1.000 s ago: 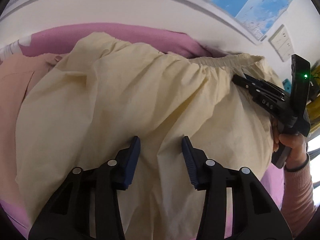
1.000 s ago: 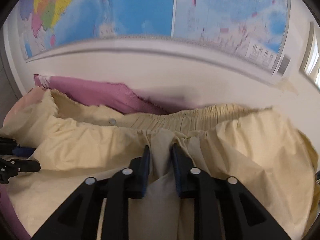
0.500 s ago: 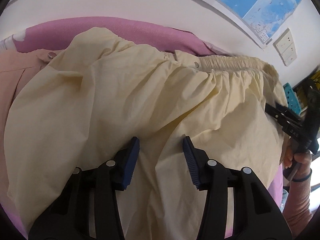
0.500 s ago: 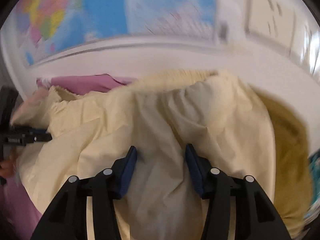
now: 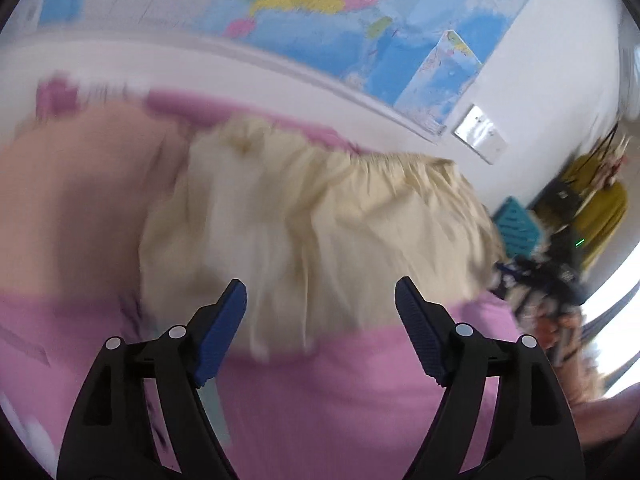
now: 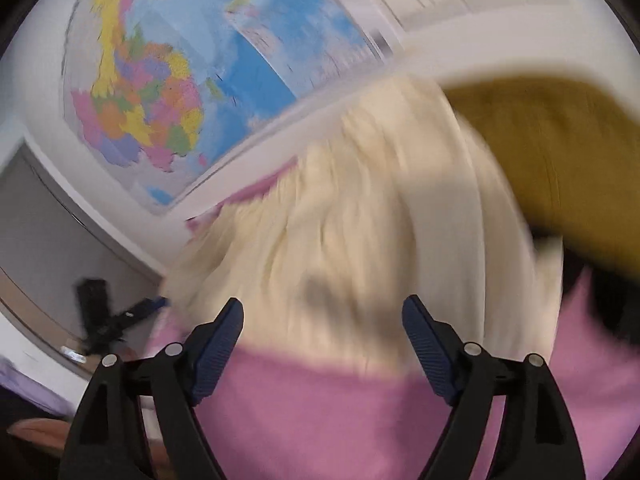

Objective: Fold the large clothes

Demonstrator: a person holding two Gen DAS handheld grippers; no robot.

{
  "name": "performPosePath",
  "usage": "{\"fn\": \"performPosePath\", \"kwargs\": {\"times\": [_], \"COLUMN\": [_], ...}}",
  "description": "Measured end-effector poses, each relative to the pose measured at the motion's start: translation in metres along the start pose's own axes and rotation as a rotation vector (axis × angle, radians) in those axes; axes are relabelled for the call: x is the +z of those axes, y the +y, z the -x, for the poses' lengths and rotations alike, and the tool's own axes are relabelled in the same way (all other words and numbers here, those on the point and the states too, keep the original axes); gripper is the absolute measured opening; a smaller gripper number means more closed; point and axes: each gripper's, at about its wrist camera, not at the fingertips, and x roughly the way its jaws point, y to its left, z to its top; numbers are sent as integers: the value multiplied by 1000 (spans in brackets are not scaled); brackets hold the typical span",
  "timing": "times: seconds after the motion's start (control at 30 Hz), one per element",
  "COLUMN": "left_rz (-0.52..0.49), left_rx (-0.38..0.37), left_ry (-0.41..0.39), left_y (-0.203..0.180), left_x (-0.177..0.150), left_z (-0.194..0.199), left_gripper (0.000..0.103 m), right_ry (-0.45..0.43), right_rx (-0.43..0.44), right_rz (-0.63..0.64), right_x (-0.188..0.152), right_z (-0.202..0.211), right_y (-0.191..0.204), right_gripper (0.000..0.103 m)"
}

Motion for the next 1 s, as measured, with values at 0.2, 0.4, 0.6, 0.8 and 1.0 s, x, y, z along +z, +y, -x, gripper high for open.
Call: {"fn": "performPosePath", "kwargs": {"times": [0.2,0.4,0.6,0.8,1.0], "left_rz": [142,257,350,408,392], "left_rx": [-67,-154,-133,-72,-70], "left_ry": [149,162,96,31,21], "left_y": [12,20,35,44,39], "left_x": [-49,-55,-35,-14,-3], "left_z": [-34,-62,-71,-85,-89], "left_gripper": [76,82,83,76,36], "right_ry": [32,-7,-72,-129,-153], "right_rx": [109,95,107,86,32], "right_rz": [-217,-301,-362,-396,-278], "right_x": [-52,-45,-29,-16,-6], "right_z": [-11,-37,-62,-77,-84], "right_y": [-29,-41,-45,-41,-23], "right_gripper": [80,84,89,97,36]}}
